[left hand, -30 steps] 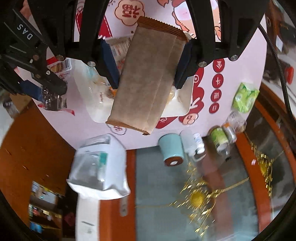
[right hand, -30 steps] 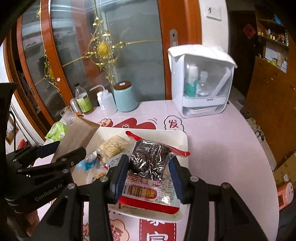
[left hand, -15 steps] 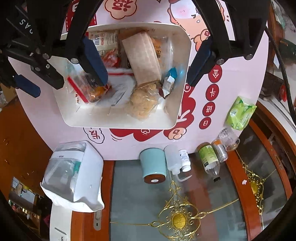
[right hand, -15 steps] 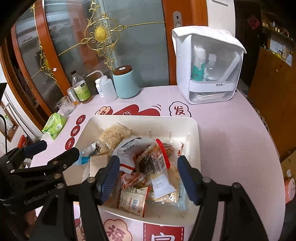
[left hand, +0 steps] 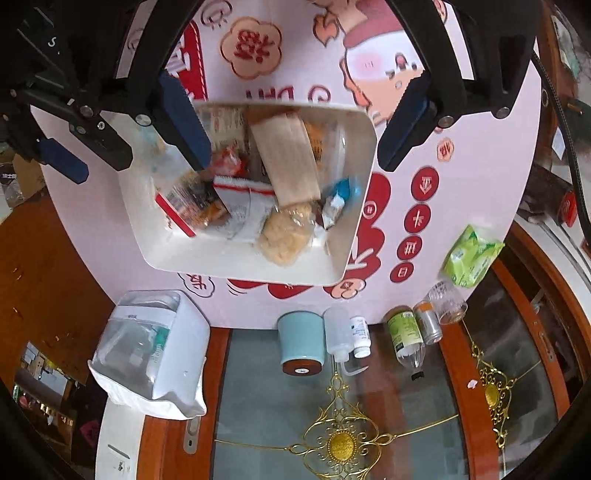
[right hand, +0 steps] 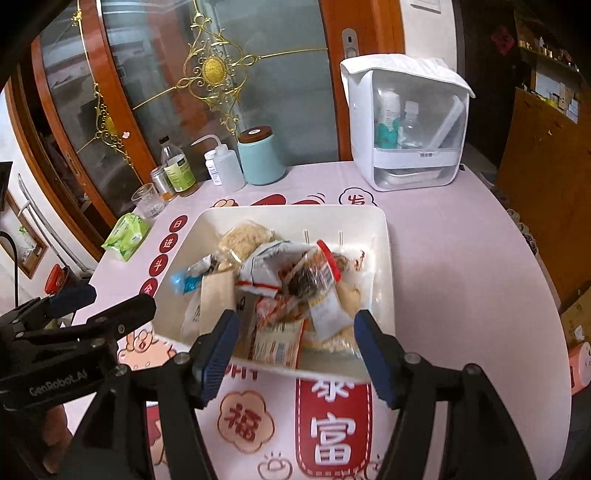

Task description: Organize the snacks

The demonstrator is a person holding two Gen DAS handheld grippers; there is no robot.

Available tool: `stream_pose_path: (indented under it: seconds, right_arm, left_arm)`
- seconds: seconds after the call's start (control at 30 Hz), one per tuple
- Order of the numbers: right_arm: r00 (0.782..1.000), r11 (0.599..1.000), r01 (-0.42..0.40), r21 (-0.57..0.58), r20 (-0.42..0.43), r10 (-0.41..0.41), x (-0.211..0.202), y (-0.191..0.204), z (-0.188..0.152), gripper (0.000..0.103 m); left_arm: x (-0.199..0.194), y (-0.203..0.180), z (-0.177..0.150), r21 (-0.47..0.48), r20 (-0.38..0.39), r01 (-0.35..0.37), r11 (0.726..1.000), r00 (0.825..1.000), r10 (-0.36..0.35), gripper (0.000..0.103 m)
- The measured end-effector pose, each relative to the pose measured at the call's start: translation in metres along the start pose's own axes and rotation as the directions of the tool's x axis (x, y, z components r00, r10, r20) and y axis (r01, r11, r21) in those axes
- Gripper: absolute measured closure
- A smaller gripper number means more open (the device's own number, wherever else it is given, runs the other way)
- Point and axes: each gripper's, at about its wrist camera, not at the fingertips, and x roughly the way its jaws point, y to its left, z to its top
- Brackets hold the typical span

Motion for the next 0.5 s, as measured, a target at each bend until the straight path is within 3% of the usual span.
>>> stream_pose_path:
  seconds: [0.13, 0.5]
  right_arm:
    - [1.0, 1.0, -0.007, 0.001, 0.002, 0.007, -0.024, 0.001, -0.019, 0.038]
    - [0.999, 0.999, -0.052, -0.015, -0.015, 0.052, -0.095, 0.004, -0.075, 0.038]
  left_arm:
    - [-0.022, -0.001, -0.021, -0.002, -0.015, 0.026, 1.0, 1.0, -0.026, 0.012]
    - [-0.095, -0.009, -0.095, -0.004, 0.011, -0.006, 1.0, 1.0, 0.006, 0.012]
